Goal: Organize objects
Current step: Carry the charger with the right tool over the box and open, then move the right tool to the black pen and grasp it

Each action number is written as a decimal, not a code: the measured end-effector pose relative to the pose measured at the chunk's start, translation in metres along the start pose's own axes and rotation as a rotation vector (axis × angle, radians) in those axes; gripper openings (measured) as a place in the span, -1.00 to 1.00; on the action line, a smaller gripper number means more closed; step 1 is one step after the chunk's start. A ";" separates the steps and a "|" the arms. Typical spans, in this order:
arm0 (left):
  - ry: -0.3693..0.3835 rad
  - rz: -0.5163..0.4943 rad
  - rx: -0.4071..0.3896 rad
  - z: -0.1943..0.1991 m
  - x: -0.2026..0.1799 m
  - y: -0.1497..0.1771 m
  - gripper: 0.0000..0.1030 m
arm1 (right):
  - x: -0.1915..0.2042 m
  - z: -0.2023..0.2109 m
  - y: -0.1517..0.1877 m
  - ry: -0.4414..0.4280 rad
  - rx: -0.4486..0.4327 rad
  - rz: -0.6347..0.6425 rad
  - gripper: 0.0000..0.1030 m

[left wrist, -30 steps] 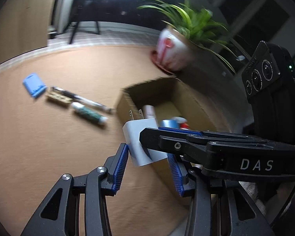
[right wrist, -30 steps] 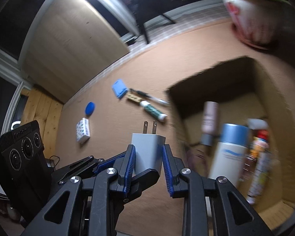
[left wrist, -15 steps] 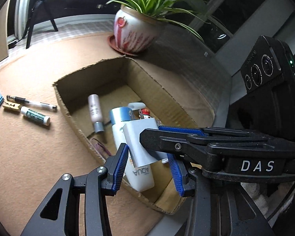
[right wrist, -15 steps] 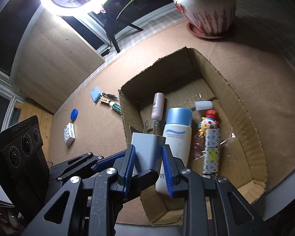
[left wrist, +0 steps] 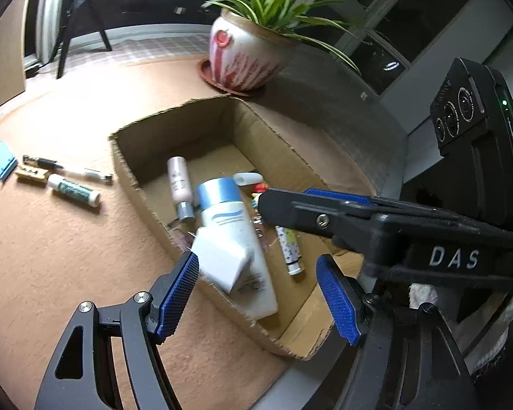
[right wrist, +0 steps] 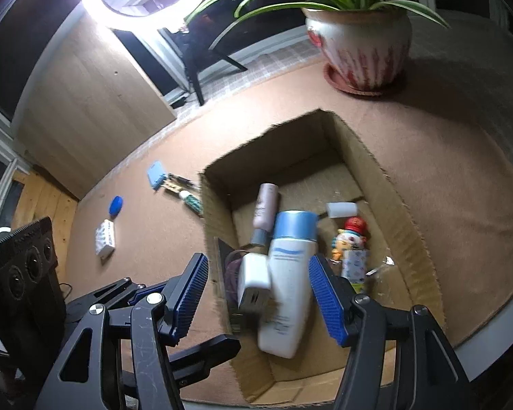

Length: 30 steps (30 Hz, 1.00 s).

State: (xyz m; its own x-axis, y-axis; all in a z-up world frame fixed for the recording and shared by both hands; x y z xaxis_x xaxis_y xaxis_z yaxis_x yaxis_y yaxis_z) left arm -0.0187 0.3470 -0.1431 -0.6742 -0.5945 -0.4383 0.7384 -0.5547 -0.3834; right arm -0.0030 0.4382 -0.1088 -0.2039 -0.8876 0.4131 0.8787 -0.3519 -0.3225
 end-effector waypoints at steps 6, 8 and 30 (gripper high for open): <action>-0.033 0.055 -0.032 0.023 0.029 0.013 0.45 | 0.038 -0.008 -0.015 -0.052 0.003 0.084 0.12; -0.056 0.080 -0.045 0.034 0.045 0.020 0.45 | 0.056 -0.014 -0.022 -0.058 0.004 0.125 0.12; -0.198 0.425 -0.162 0.134 0.191 0.109 0.45 | 0.170 -0.229 -0.107 0.217 0.316 0.436 0.12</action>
State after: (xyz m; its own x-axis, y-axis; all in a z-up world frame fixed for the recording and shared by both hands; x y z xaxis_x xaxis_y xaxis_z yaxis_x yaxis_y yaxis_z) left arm -0.0689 0.0948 -0.1599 -0.2911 -0.8563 -0.4266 0.9310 -0.1509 -0.3325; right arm -0.2302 0.2566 -0.1993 0.1511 -0.9830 0.1047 0.9808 0.1359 -0.1396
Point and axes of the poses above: each gripper's, at about its wrist camera, not at the fingertips, and z roughly against the way its jaws point, x to its left, y to its underside, the point moved 4 cm from there along -z, roughly the way its jaws point, and after that the axes turned 6 degrees about x, right-handed, at the moved point
